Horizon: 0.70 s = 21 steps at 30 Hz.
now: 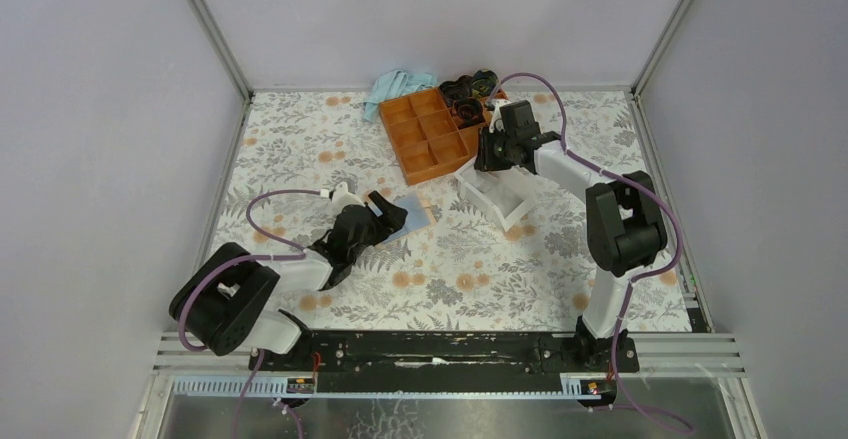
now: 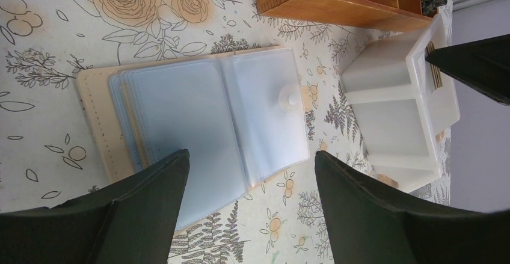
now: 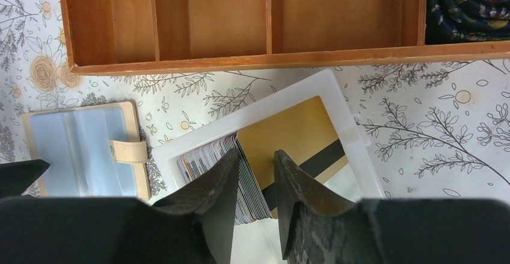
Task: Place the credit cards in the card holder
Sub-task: Pick up the credit card from the storage box.
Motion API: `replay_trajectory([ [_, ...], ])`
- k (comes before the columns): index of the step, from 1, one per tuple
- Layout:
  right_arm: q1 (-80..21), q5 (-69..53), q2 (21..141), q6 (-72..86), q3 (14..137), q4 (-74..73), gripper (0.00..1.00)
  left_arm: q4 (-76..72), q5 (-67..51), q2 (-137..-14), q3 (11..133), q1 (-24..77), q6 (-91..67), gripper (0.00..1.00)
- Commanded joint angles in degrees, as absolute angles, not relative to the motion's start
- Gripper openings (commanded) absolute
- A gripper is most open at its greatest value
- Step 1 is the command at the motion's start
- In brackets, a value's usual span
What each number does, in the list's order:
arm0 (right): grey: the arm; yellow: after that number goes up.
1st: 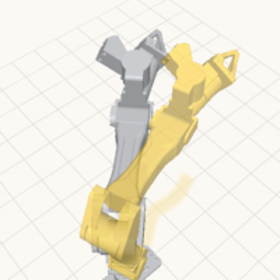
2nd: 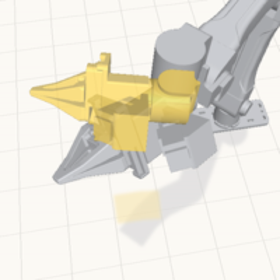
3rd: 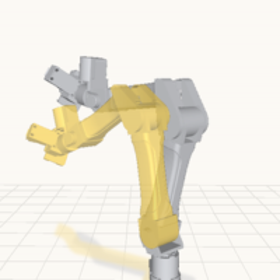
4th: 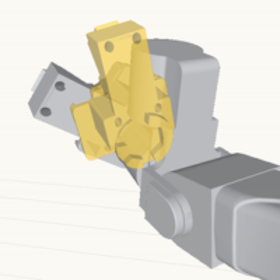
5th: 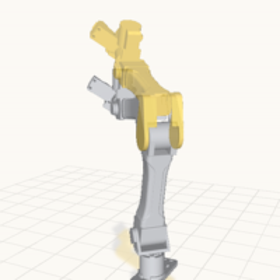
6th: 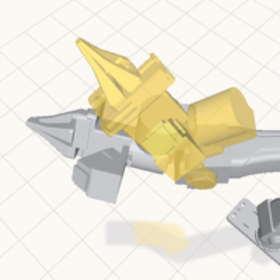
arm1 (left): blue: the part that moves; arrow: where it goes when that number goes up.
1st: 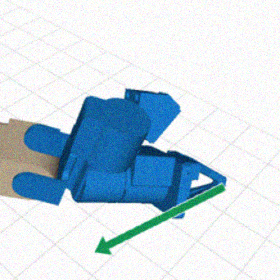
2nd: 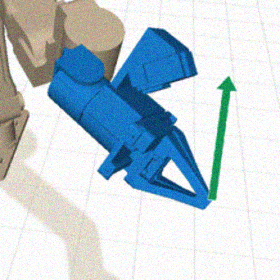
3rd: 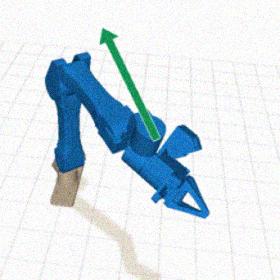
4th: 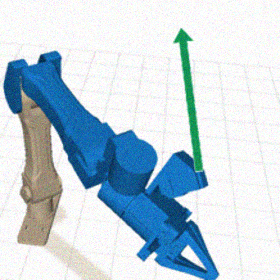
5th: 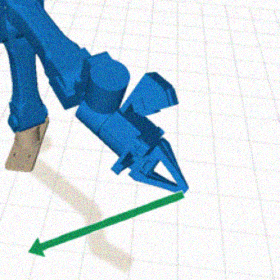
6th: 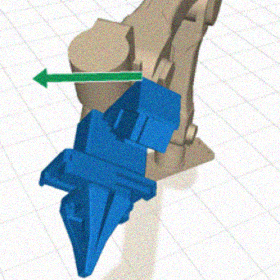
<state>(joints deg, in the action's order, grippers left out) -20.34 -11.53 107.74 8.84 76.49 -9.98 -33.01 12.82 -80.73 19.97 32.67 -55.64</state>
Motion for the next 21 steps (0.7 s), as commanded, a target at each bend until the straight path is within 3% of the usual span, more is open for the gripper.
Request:
replay_trajectory([
  [1,-19.93,-10.57,104.07,8.73,76.20,-9.10,0.34,-36.08,12.38,-81.19,19.37,32.34,-55.89,0.83],
  [21,-19.92,-8.17,101.50,8.30,75.64,-9.40,0.22,-36.39,12.04,-81.66,19.35,32.34,-56.03,0.83],
])
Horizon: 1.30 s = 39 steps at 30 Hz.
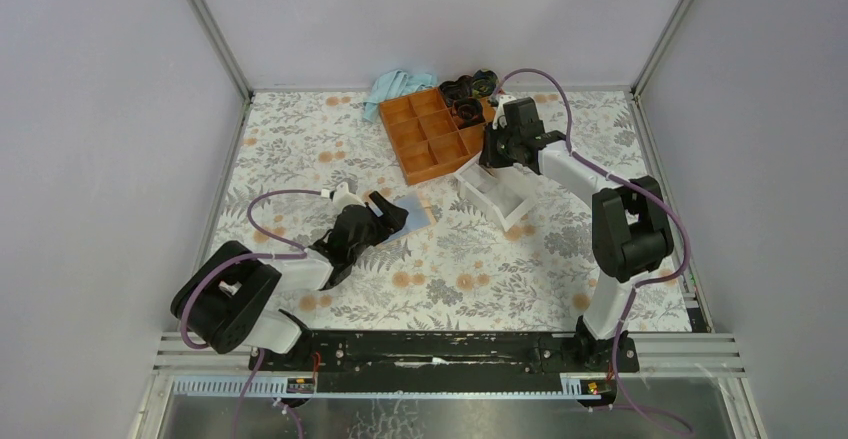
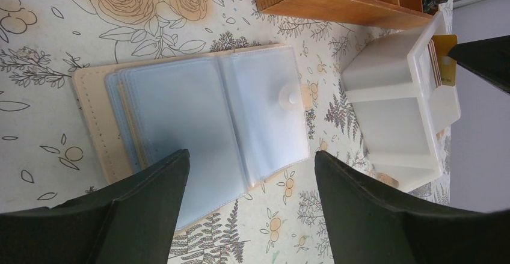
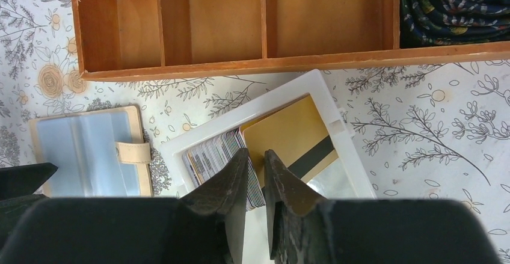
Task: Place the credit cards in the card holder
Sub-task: Pick up the credit card from the storage box.
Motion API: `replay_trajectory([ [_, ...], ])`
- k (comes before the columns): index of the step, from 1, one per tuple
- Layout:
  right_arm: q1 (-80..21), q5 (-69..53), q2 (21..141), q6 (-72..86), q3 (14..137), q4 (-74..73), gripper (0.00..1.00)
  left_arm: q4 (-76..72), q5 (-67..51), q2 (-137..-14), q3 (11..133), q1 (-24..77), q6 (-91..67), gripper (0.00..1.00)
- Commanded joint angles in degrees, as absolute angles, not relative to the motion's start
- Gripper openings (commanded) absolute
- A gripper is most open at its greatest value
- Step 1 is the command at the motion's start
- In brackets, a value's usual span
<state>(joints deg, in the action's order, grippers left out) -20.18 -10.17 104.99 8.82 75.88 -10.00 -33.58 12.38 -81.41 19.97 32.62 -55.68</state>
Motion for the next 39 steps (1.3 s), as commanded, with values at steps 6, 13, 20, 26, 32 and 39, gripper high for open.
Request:
replay_trajectory([
  [6,-19.87,-2.32,99.71,7.41,74.47,-9.49,0.15,-36.39,12.22,-81.68,19.38,32.32,-56.15,0.83],
  [13,-19.93,2.83,98.12,6.63,73.98,-10.18,0.10,-36.56,12.34,-82.10,19.81,32.34,-56.34,0.83],
  [20,-19.98,5.24,97.03,6.09,73.56,-10.24,0.00,-36.28,12.69,-81.96,20.04,32.30,-56.08,0.83],
  [26,-20.09,6.92,94.75,5.92,72.34,-9.21,0.00,-35.62,13.34,-81.04,20.10,32.33,-55.76,0.83],
  [32,-20.31,8.55,90.37,5.64,71.43,-8.84,0.00,-35.70,13.45,-80.84,20.05,32.30,-55.89,0.83],
  [39,-20.69,9.77,85.33,5.99,69.91,-8.60,0.00,-35.95,13.33,-79.65,19.78,32.29,-56.42,0.83],
])
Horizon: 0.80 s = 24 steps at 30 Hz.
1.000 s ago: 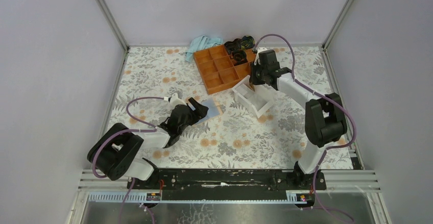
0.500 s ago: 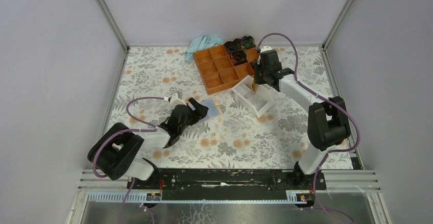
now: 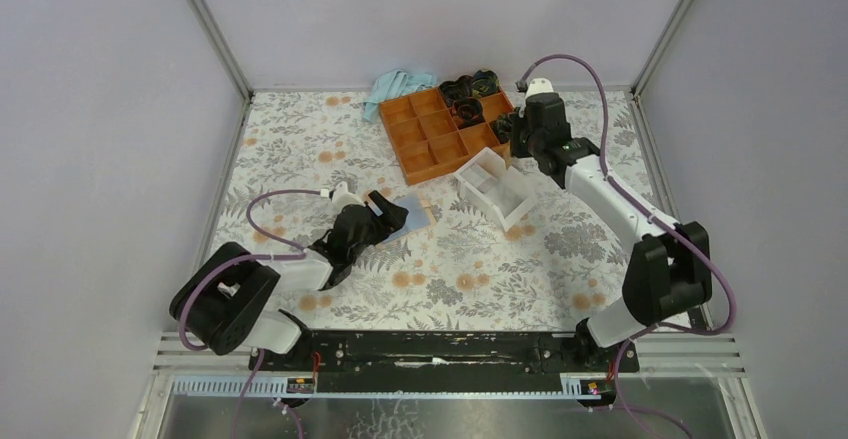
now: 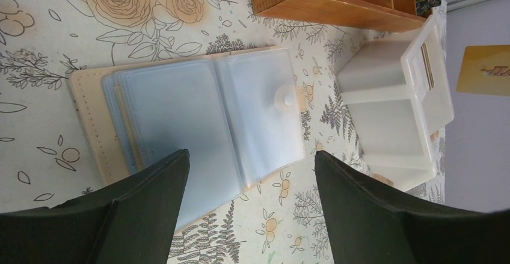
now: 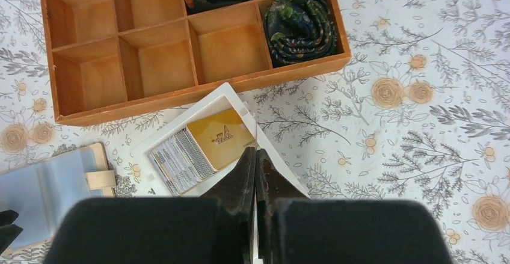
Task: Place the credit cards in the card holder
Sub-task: Pick up the credit card from the storage box.
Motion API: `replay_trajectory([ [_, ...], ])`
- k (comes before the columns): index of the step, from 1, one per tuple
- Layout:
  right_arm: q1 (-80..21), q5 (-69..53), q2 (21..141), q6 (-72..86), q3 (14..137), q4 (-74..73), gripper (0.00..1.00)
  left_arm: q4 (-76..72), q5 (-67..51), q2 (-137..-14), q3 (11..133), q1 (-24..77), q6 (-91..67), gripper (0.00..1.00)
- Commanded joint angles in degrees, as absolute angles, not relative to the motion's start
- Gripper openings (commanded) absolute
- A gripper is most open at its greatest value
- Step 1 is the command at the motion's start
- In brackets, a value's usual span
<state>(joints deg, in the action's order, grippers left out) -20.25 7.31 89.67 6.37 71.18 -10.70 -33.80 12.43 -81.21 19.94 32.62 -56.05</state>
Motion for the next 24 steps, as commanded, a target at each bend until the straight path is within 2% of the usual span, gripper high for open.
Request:
replay_trajectory([
  [1,-20.86,9.54,84.13,6.47,69.49,-8.42,0.00,-36.10,13.05,-79.31,19.78,32.30,-56.35,0.83],
  [11,-25.76,3.06,72.93,15.37,60.65,-2.40,0.00,-40.69,6.81,-71.86,17.98,32.34,-57.11,0.85],
  [17,-32.88,0.33,67.79,24.79,52.13,9.74,0.00,-48.85,0.08,-67.81,14.07,32.34,-60.59,0.84],
  [24,-39.18,2.86,63.07,34.41,42.83,23.62,0.00,-57.17,-4.71,-63.82,9.86,33.14,-62.71,0.85],
])
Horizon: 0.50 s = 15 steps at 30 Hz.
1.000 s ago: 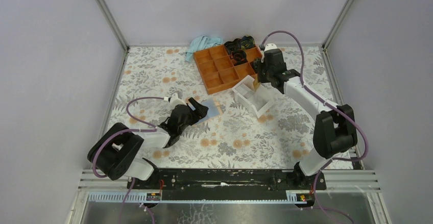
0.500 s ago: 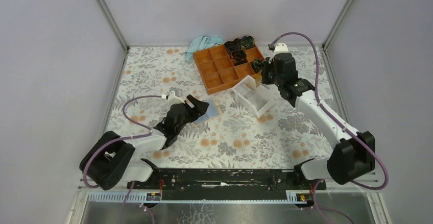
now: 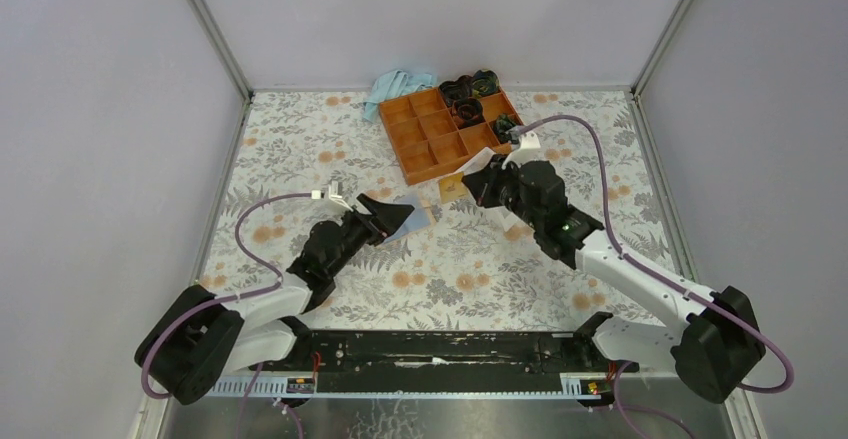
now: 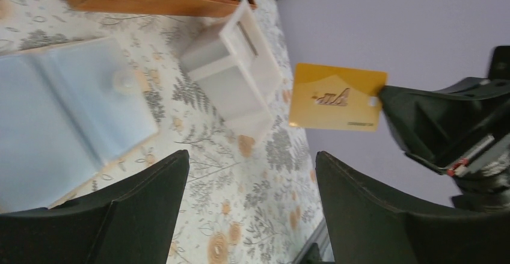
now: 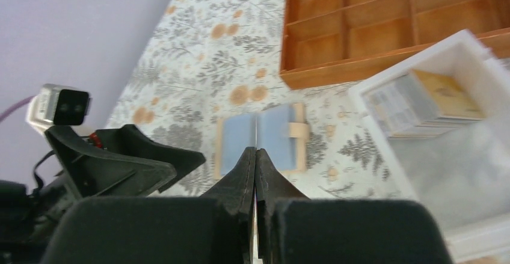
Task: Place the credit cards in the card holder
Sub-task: Pick up the credit card from the storage box.
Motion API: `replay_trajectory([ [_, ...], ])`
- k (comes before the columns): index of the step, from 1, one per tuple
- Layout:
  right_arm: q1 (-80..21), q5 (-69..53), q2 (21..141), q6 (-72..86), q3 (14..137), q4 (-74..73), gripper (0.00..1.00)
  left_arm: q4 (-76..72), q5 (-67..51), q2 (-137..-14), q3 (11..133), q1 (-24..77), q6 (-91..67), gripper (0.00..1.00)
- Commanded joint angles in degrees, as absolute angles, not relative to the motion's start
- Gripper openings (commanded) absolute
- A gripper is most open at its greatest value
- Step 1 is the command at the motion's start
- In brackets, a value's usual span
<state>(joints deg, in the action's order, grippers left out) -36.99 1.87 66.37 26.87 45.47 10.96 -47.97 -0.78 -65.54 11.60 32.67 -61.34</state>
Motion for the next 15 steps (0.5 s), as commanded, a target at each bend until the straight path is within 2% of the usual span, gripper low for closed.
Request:
replay_trajectory([
  [1,-39.65,3.23,62.65,35.84,41.80,25.23,0.00,-58.39,-5.14,-63.69,9.58,33.44,-62.63,0.85],
  [15,-45.70,9.27,61.24,48.26,32.75,39.56,0.00,-70.95,-7.37,-66.08,7.91,35.70,-62.38,0.85],
])
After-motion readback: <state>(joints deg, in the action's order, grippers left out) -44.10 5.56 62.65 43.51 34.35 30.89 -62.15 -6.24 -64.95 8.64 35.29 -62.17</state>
